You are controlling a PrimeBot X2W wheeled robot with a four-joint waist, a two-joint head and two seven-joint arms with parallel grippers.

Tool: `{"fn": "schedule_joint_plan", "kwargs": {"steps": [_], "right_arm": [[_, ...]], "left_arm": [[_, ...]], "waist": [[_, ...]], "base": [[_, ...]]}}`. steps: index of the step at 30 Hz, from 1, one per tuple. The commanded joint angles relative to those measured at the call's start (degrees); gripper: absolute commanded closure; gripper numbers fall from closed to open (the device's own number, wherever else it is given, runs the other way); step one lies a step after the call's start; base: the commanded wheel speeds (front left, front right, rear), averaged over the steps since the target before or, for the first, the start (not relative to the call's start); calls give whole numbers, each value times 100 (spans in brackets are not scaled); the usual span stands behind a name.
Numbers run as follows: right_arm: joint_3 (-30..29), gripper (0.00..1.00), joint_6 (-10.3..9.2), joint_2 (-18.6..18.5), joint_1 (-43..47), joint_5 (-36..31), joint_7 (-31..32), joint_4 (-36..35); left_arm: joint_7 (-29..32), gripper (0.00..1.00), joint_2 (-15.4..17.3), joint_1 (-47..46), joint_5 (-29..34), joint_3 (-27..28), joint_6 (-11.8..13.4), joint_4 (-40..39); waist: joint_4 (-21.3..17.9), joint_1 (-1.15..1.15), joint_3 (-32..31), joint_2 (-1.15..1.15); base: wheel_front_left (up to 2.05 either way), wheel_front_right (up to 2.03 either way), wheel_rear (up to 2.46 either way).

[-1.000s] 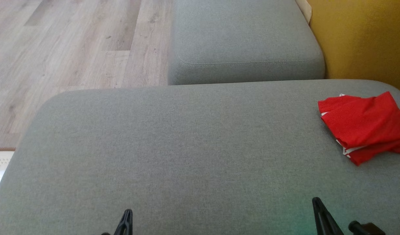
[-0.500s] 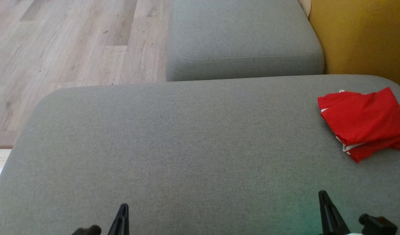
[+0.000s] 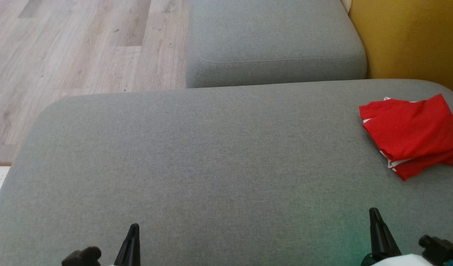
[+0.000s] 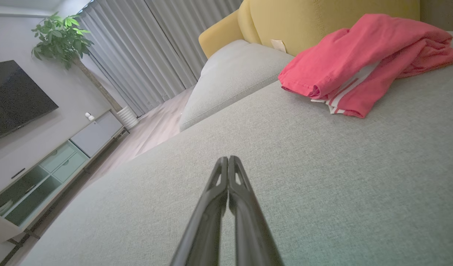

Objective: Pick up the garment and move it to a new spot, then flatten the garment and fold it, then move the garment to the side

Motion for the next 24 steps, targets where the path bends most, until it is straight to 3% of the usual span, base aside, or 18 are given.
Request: {"fn": "schedule_joint_plan", "kwargs": {"steps": [1, 24], "right_arm": [[-18, 100, -1, -18, -321, 155, 42, -173], [-215, 100, -2, -8, -675, 1664, 405, -149]], "left_arm": [[11, 100, 69, -311, -149, 130, -39, -153], [342, 100, 103, -731, -1771, 461, -279, -3]], "waist": [[-3, 0, 8, 0], [-65, 0, 186, 0]], "base": [[0, 0, 0], [0, 0, 0]]}}
